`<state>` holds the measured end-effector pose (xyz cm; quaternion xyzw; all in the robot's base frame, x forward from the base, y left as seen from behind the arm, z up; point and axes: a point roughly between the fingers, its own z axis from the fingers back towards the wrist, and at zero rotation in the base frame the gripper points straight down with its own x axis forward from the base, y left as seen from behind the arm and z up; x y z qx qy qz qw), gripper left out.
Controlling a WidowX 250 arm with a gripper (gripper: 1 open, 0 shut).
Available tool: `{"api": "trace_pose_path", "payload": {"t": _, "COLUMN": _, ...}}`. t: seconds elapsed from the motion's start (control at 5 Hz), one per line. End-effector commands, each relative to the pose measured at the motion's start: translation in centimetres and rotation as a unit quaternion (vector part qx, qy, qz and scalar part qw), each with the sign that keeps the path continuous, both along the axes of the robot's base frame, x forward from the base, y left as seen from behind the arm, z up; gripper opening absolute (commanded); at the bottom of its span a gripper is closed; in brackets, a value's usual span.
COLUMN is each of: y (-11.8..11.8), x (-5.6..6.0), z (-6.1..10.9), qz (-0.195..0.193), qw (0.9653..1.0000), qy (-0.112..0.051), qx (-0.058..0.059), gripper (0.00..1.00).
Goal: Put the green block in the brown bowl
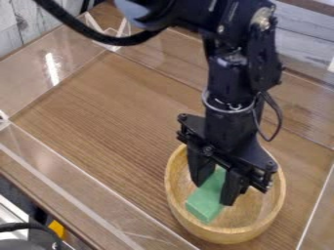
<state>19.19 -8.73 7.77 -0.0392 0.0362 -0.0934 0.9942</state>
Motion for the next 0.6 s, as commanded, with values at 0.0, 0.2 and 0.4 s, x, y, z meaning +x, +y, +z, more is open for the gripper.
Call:
{"api": "trace_pose_path", "payload": {"t": 0.0, "y": 0.16, "x": 0.35, "z": 0.20, "qz": 0.006, "qw": 1.0000, "qy": -0.007, "qx": -0.001, "gripper": 0.00}}
{"api": "trace_pose_path", "payload": {"t": 0.2, "y": 0.25, "x": 0.35, "z": 0.05, "qz": 0.009, "qw": 0.9999, "qy": -0.005, "qx": 0.000, "gripper": 0.00}}
{"api": "trace_pose_path", "payload": {"t": 0.4, "y": 0.31, "x": 0.35, "z": -0.10, "qz": 0.012, "qw": 0.9999, "qy": -0.002, "qx": 0.000, "gripper": 0.00}}
